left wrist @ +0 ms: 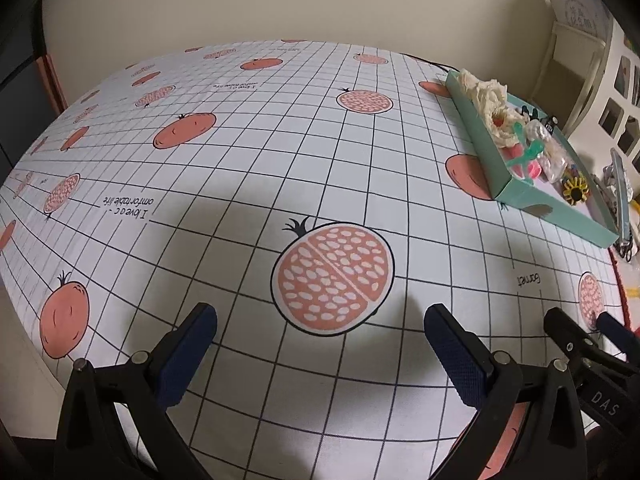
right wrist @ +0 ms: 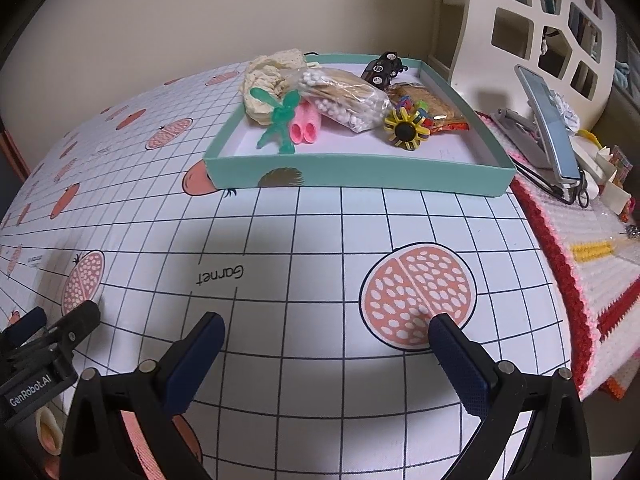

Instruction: Organize objects

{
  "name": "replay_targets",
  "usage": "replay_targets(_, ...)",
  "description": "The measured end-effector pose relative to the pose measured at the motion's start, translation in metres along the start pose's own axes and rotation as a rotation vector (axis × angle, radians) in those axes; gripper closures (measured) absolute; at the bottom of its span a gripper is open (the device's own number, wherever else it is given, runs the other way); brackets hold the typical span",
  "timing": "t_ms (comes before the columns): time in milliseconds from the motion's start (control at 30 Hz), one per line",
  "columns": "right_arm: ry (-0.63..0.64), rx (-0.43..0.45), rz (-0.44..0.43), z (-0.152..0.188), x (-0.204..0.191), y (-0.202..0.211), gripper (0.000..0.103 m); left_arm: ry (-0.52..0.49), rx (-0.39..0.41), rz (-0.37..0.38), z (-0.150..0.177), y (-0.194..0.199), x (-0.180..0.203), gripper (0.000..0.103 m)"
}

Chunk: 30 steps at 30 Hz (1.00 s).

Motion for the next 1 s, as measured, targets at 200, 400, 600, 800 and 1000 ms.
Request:
replay_targets(200,0.004,0.002,0.022,0.0003,0.0006,-0.0005,0.000,-0.015,0.014,-0.027,0.0011,-0.0012,-0.0008,0.000)
replay_targets(400,0.001,0.016,0.031,0.0002,0.0011,-0.0002,0.000,-0.011,0.024,-0.029,0.0010,-0.0010,-0.0019,0.000)
replay_targets(600,-0.007,0.038,0.045,-0.0008,0.0013,0.0005,0.000,-0.012,0.033,-0.029,0.0007,-0.0010,-0.0021,0.000)
replay_targets(800,-0.010,0.051,0.052,-0.0010,0.0018,0.0010,0.000,-0.007,0.039,-0.031,0.0007,-0.0012,-0.0008,0.000)
replay_targets(1000,-0.010,0.053,0.054,-0.0014,0.0016,0.0009,0.000,-0.005,0.041,-0.032,0.0013,-0.0011,-0.0007,0.000)
Point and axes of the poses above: each gripper's, at about its wrist camera, not at the fingertips, and y roughly against the way its jaws point, x to its right, z to its underside, the point moved 8 cm from there along -y, roughly the way its jaws point, and after that the axes turned 10 degrees about y, right-handed, at the moved point
